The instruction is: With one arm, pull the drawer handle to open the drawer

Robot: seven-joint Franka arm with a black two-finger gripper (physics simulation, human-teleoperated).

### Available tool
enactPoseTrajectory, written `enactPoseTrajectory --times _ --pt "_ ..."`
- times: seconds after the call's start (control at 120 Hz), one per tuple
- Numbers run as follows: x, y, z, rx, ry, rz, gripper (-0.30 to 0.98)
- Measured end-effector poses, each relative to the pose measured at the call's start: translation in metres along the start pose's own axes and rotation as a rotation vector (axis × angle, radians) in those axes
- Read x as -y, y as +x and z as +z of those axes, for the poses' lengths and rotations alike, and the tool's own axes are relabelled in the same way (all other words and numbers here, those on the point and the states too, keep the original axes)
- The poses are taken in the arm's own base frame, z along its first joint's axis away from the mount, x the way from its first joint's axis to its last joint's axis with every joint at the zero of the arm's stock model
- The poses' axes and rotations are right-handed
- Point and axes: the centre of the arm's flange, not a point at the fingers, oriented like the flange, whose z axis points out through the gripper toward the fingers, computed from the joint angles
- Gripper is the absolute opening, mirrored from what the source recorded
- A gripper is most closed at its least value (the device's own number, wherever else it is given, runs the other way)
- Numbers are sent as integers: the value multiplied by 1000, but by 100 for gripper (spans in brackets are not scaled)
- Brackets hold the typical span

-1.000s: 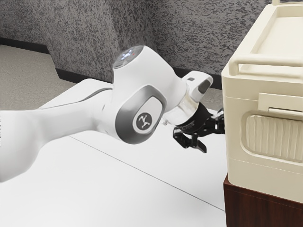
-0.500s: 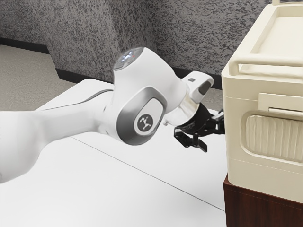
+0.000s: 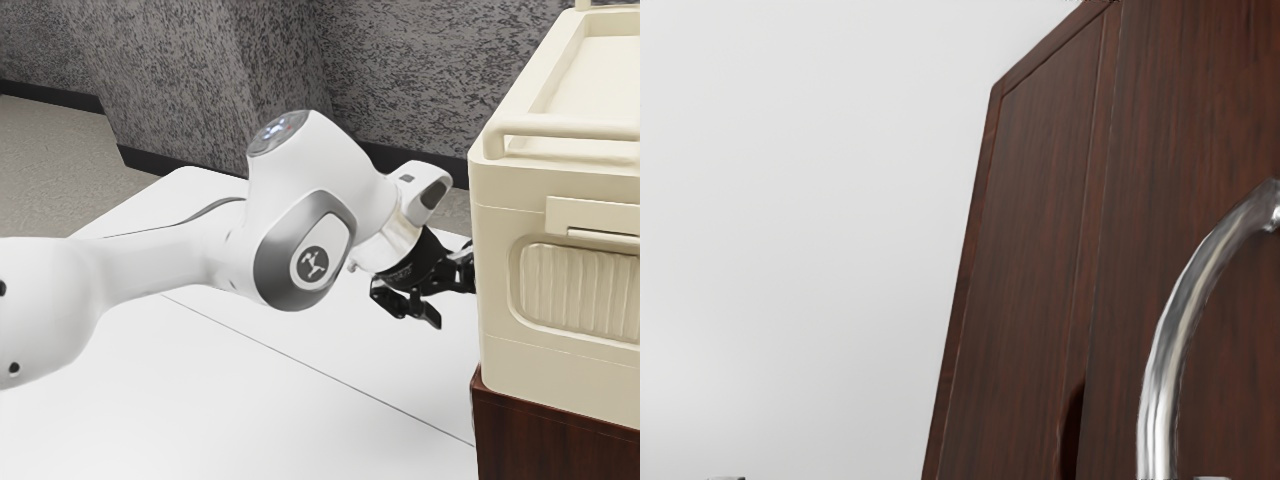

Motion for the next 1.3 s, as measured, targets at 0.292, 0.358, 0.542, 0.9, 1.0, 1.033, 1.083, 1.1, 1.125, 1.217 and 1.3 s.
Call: enactPoseTrajectory --times 0.292,0.358,0.542,0.9,1.0,1.033,1.083,1.1,1.125,1.217,1.3 --pt "2 2 -3 -13 13 24 38" --pt "3 3 -4 -18 19 36 36" --pt "9 9 -6 -32 34 61 33" --pt "23 19 -10 -43 50 77 31" --pt "28 22 -10 -43 55 77 31" --pt "30 23 -10 -44 57 76 31" --pt "32 24 -11 -45 59 77 31" --pt "32 25 -11 -46 59 77 31" --pt "33 26 -11 -46 59 77 31" --pt "36 27 -12 -47 61 78 31" --pt "42 29 -12 -46 66 72 31"
